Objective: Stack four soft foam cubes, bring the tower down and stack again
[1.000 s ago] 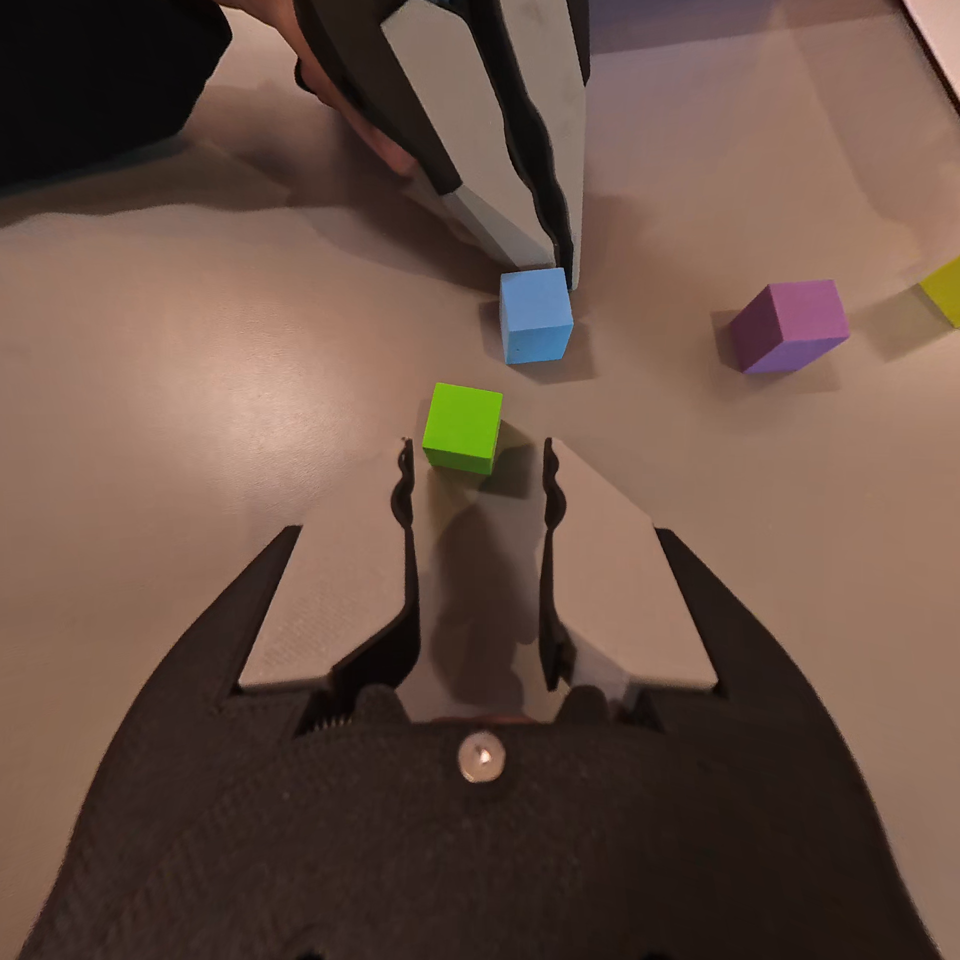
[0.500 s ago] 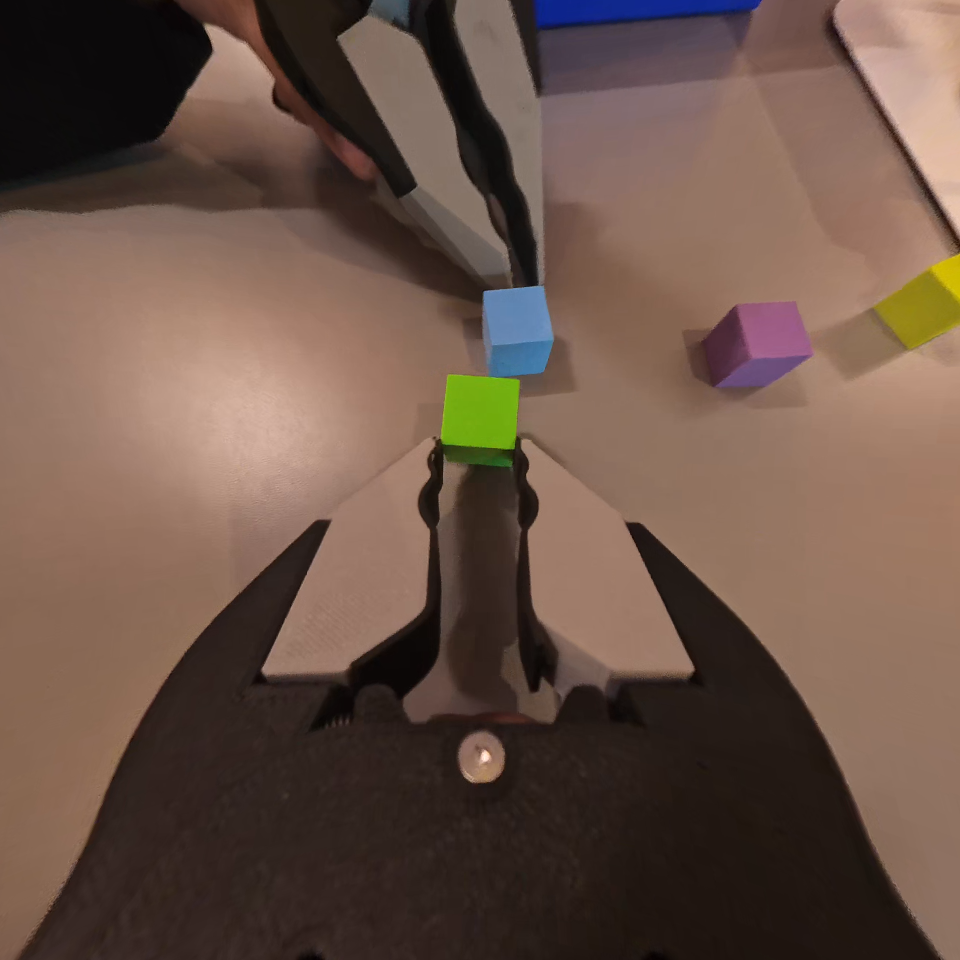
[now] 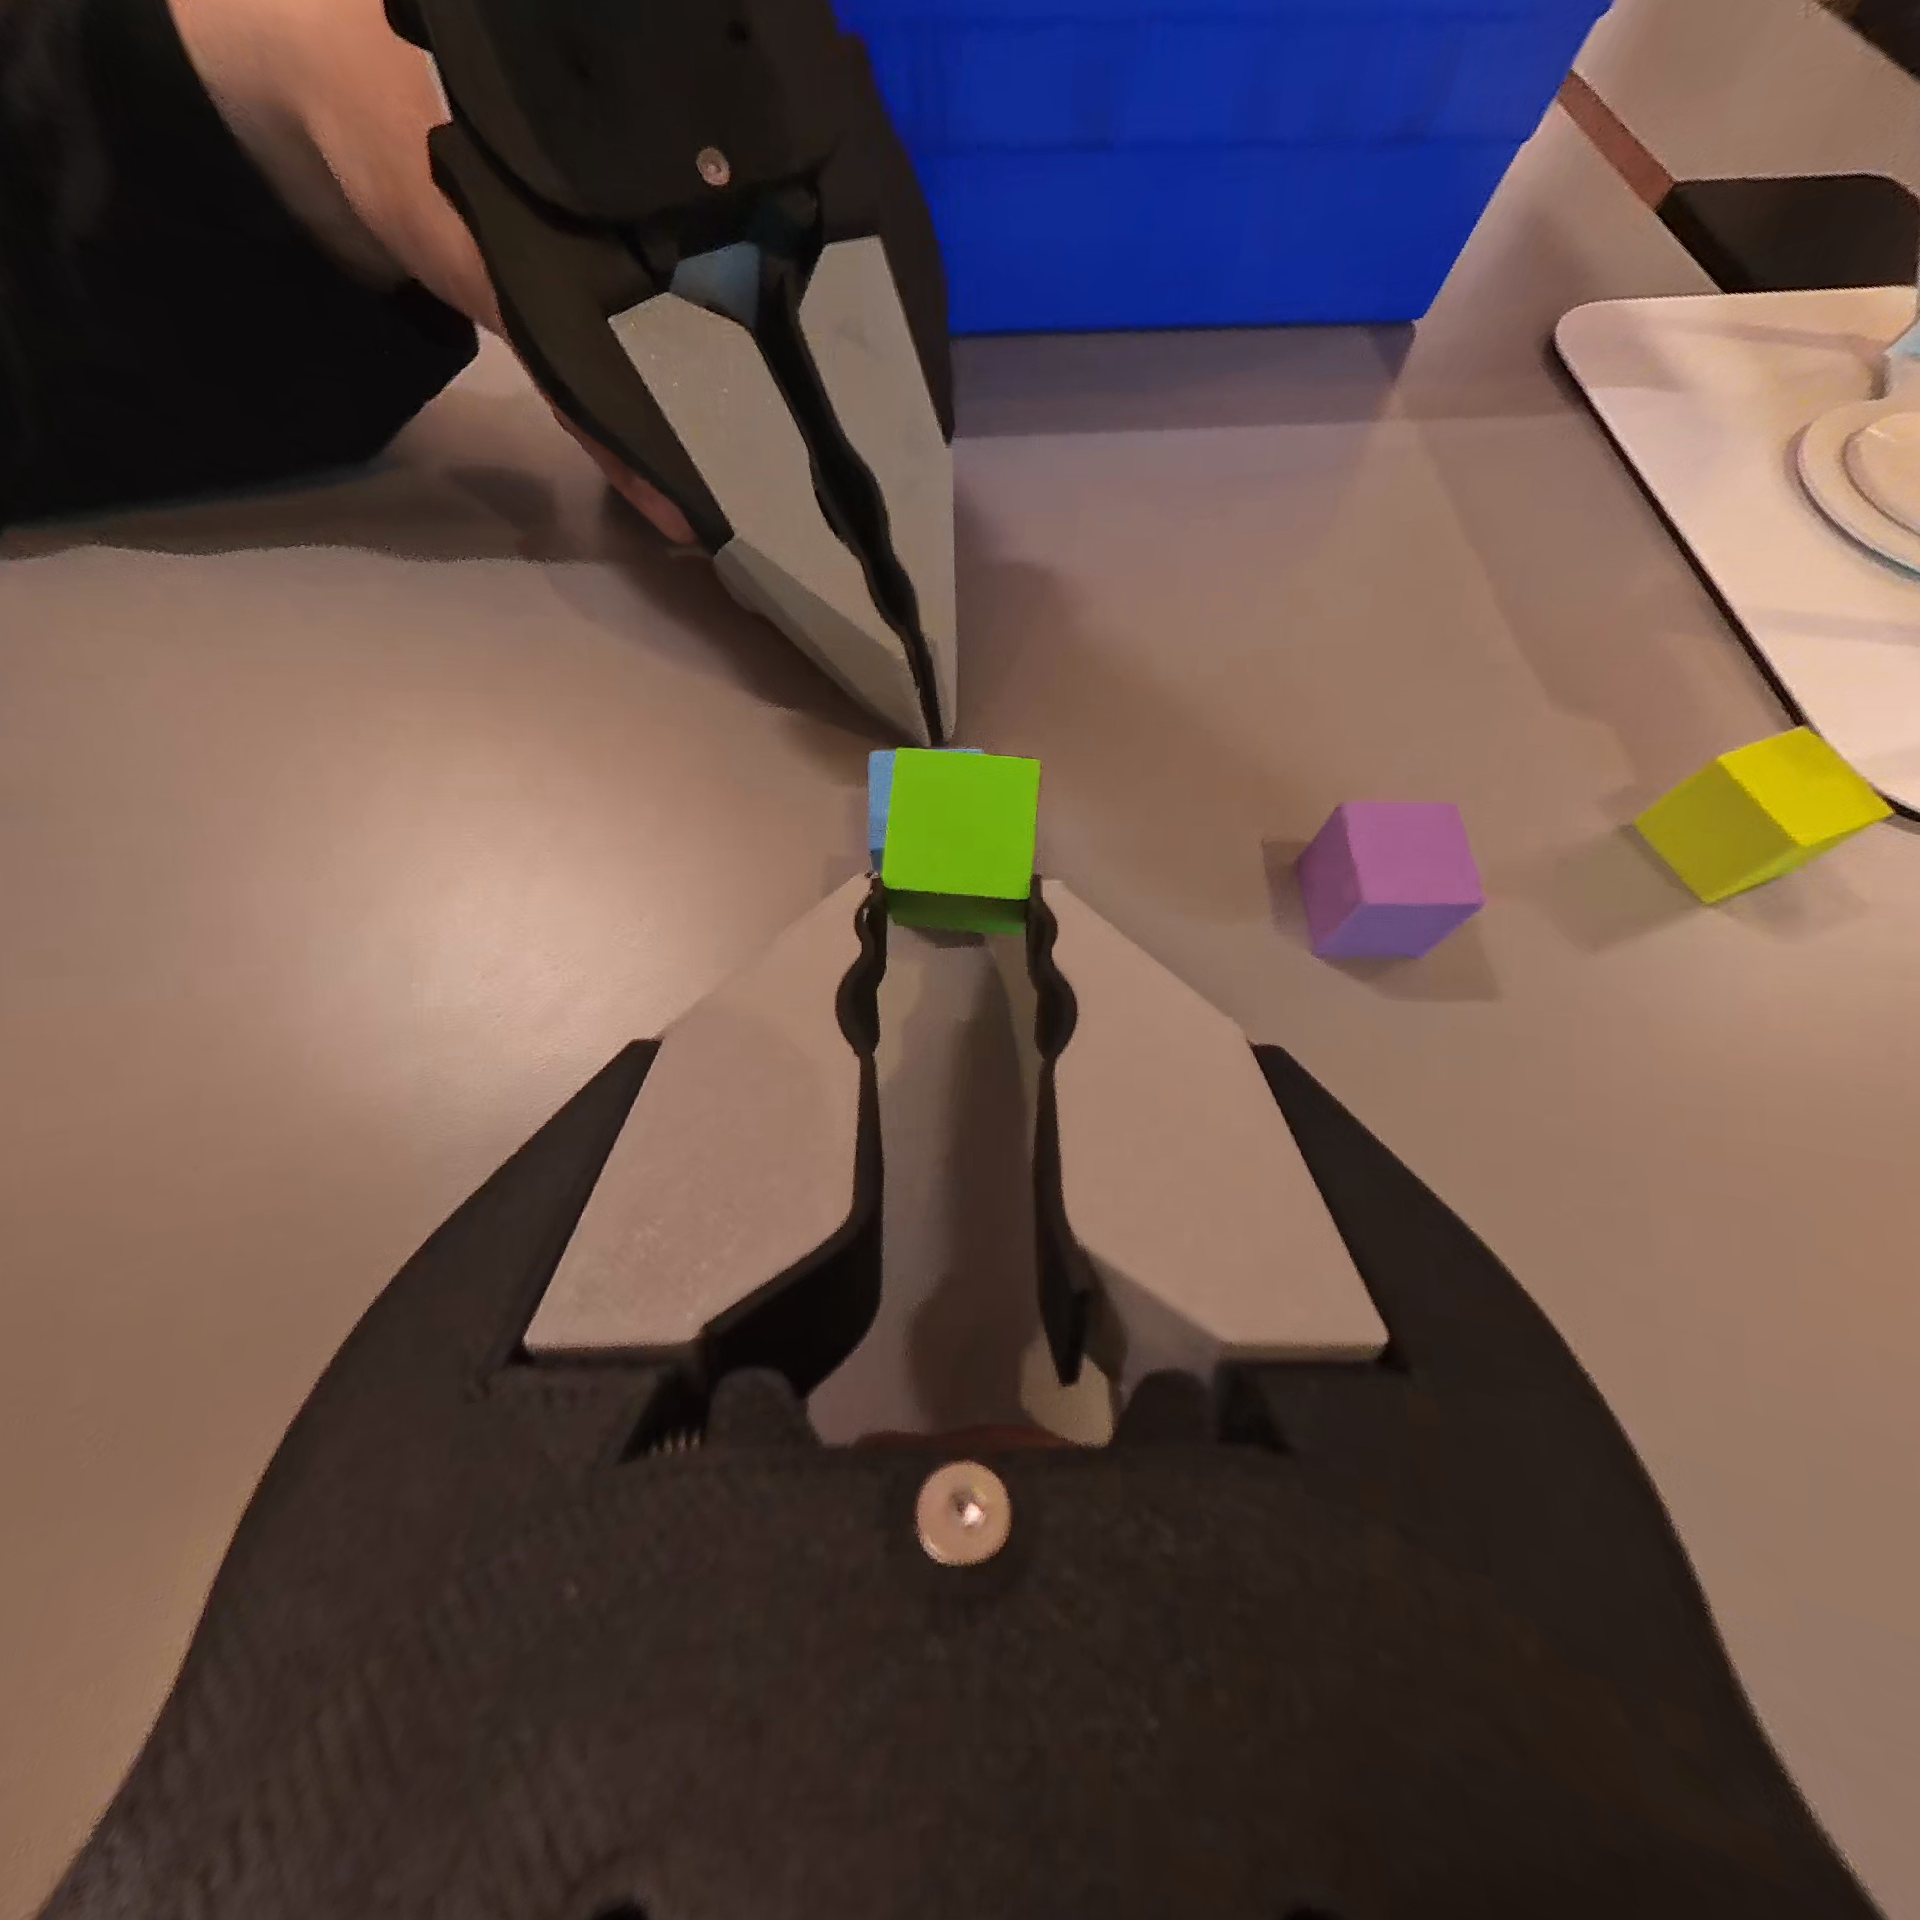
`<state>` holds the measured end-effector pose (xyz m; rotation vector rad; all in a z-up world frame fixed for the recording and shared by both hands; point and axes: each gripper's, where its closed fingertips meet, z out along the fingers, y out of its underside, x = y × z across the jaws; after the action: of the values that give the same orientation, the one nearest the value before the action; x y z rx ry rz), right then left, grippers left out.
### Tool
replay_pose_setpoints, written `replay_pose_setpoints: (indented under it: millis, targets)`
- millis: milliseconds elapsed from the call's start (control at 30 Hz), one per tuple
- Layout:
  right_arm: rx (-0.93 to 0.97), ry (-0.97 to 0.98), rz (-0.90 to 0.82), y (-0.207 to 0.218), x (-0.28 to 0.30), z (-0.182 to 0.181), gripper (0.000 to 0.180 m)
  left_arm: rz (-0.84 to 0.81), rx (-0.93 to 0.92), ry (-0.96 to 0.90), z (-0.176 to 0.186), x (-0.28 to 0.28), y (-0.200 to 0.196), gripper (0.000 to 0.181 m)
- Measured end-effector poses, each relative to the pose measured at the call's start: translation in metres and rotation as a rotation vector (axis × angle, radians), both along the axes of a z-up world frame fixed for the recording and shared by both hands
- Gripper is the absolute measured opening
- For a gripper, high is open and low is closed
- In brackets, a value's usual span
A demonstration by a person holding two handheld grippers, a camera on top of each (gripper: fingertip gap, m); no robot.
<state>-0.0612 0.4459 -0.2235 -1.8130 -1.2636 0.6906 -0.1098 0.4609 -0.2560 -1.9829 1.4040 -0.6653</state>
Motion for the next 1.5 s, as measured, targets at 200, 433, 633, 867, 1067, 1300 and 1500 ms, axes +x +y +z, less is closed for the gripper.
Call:
replay_pose_setpoints:
  millis: [200, 433, 633, 867, 1067, 1300, 1500]
  targets:
    - [-0.061, 0.005, 0.073, 0.005, -0.009, 0.016, 0.024, -0.003, 0.011, -0.005, 0.000, 0.001, 0.000, 0.000]
    - [-0.044, -0.100, 0.144, 0.002, -0.015, 0.005, 0.024, -0.005, 0.029, 0.001, 0.000, 0.001, 0.000, 0.000]
    - [-0.039, -0.091, 0.138, 0.002, -0.017, 0.010, 0.024, -0.007, 0.044, 0.005, 0.000, 0.001, 0.000, 0.000]
    - [-0.031, -0.135, 0.143, 0.000, -0.018, 0.010, 0.024, -0.010, 0.061, 0.010, 0.000, 0.002, 0.000, 0.000]
    - [-0.048, -0.148, 0.129, 0.001, -0.021, 0.006, 0.024, -0.009, 0.065, 0.010, 0.000, 0.002, 0.000, 0.000]
    - [-0.042, -0.179, 0.126, 0.001, -0.022, -0.001, 0.024, -0.009, 0.068, 0.011, 0.000, 0.002, 0.000, 0.000]
    - [-0.038, -0.184, 0.124, 0.002, -0.023, -0.002, 0.024, -0.010, 0.074, 0.013, 0.000, 0.002, 0.001, 0.000]
